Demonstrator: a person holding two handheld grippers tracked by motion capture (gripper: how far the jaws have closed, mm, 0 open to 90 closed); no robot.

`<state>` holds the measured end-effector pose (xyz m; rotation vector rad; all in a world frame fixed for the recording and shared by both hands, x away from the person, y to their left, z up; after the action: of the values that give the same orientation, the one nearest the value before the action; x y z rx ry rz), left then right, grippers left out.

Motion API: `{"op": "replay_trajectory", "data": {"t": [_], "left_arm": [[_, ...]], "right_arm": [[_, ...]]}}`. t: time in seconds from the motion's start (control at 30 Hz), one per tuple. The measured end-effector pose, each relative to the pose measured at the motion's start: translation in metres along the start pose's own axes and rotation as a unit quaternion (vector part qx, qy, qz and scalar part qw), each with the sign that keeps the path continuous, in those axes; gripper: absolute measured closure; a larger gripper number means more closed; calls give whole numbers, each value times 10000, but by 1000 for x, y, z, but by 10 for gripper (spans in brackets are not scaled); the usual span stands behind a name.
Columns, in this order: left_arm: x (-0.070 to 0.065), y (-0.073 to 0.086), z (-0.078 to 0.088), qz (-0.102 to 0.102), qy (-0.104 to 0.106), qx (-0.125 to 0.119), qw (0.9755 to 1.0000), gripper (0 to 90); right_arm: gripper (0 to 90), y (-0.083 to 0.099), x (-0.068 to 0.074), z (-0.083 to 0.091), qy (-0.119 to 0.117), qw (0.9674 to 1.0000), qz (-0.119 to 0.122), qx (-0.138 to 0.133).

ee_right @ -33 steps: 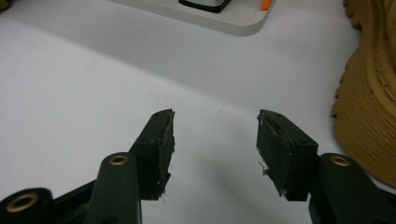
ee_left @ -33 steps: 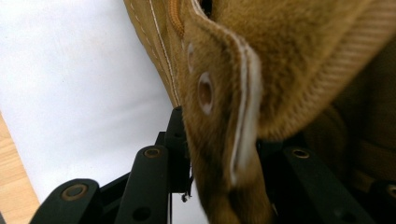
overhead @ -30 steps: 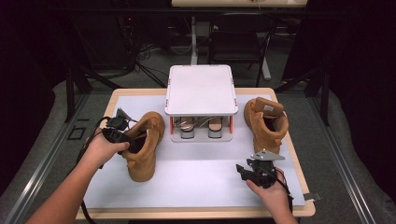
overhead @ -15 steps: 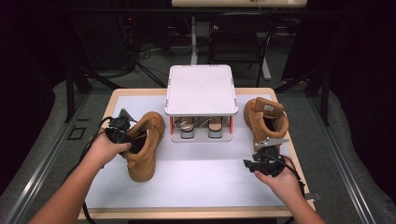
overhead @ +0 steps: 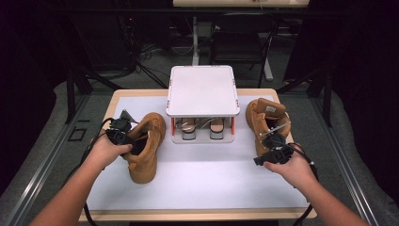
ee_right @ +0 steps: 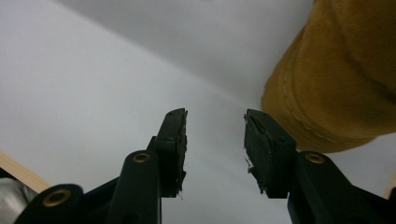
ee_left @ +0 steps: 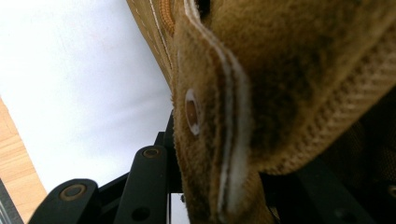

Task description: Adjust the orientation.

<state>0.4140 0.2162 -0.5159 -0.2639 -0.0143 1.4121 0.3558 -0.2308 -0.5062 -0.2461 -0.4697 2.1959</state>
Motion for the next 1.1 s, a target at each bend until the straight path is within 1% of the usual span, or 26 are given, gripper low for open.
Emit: {"op": "replay_trajectory", "data": {"t": [0.13,0.17,0.23,0.27,0.33,0.43,0.53,0.77,0.83,0.93,1.1], "left_arm": [[0,0,0,13,21,-13,10000,664],[0,0,0,11,14,-14,10000,664],[0,0,0,-5,-9,-17,10000,664],[0,0,0,-10,-26,-14,10000,664],[-1,0,0,4,-20,-32,10000,664],[0,0,0,-3,-13,-35,10000,664],[0,0,0,-1,1,-31,10000,664],[0,0,0,3,-8,-34,10000,664],[0,0,0,-6,-11,-30,10000,664],[0,0,0,-26,-19,-20,10000,664],[0,0,0,-7,-16,-30,10000,663]], "right_arm": [[600,-6,-6,12,74,9997,111,195],[600,-8,-8,15,72,9993,208,299],[599,-11,-12,21,124,9985,269,453],[598,-13,-14,24,144,9986,238,456],[596,-17,-18,29,177,9981,273,531],[595,-23,-25,35,238,9981,192,535],[602,-29,-31,40,281,9976,134,626],[608,-46,-38,47,275,9970,-8,719],[608,-50,-39,48,297,9969,-49,724],[609,-56,-42,49,310,9961,-111,822],[591,-65,-47,45,378,9952,-207,879]]}}
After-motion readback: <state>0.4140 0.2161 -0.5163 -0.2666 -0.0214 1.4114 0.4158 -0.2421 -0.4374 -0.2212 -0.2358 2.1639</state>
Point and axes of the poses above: each handheld gripper's, and its own axes: z roughly backward along the jaws, y roughly out of its underside, x roughly to its left, the point moved 6 cm from there along -z, roughly forward along the jaws, and after that the axes turned 11 degrees about z, right-handed, at the moved point
